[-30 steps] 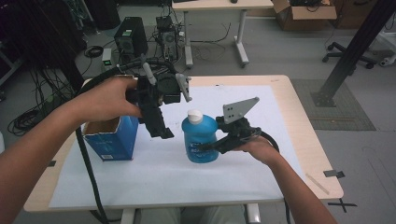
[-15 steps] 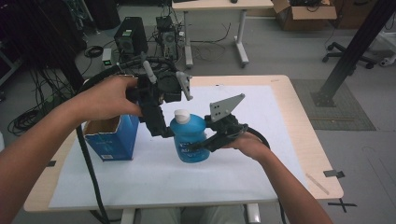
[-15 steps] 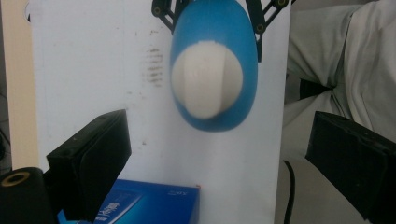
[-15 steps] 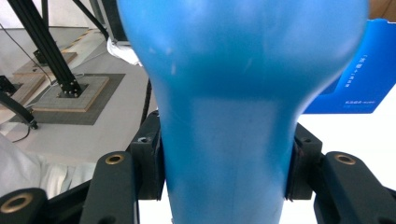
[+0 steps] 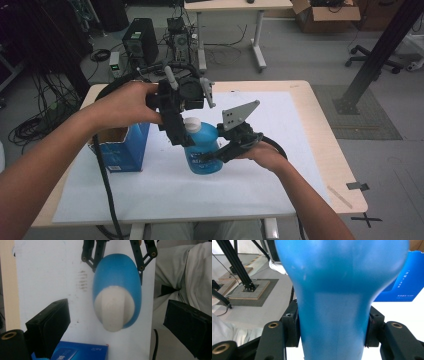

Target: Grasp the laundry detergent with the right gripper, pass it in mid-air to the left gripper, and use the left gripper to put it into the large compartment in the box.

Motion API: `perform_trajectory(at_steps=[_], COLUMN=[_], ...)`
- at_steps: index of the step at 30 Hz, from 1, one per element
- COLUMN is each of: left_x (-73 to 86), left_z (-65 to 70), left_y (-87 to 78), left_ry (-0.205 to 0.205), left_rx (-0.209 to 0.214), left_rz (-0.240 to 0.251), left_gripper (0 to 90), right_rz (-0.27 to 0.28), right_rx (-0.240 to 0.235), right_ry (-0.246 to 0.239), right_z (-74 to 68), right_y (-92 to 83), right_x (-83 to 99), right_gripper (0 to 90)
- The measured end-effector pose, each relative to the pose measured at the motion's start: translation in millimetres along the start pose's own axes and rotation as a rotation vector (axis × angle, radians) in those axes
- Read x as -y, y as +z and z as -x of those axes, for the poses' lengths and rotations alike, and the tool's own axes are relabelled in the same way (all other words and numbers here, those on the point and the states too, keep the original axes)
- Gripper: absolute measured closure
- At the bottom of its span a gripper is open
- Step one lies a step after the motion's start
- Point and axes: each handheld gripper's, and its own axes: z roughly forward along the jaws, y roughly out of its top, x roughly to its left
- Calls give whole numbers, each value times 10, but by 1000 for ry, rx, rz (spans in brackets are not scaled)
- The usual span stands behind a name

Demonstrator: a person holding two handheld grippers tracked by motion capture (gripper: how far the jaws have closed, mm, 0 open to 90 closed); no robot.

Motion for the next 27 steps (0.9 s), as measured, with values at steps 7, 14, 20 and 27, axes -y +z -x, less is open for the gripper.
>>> perform_trajectory(at_steps=[7,14,20,27], left_x=[-42,-65,-73,-60], left_z=[-30,-41,-51,-65], left_y=[114,236,328,411], left_ry=[3,7,4,-1], left_rx=[14,31,45,51], left_rz=[-3,-10,-17,-27], left_gripper=[70,70,75,83], right_rz=[-3,-3,-1,-2], right_rx=[-3,2,0,-3], right_ry=[0,0,7,11], right_z=[-3,-7,-10,-4], right_y=[8,-6,-10,-8], right_x=[-5,-8,-4,1], right_gripper=[445,445,445,445])
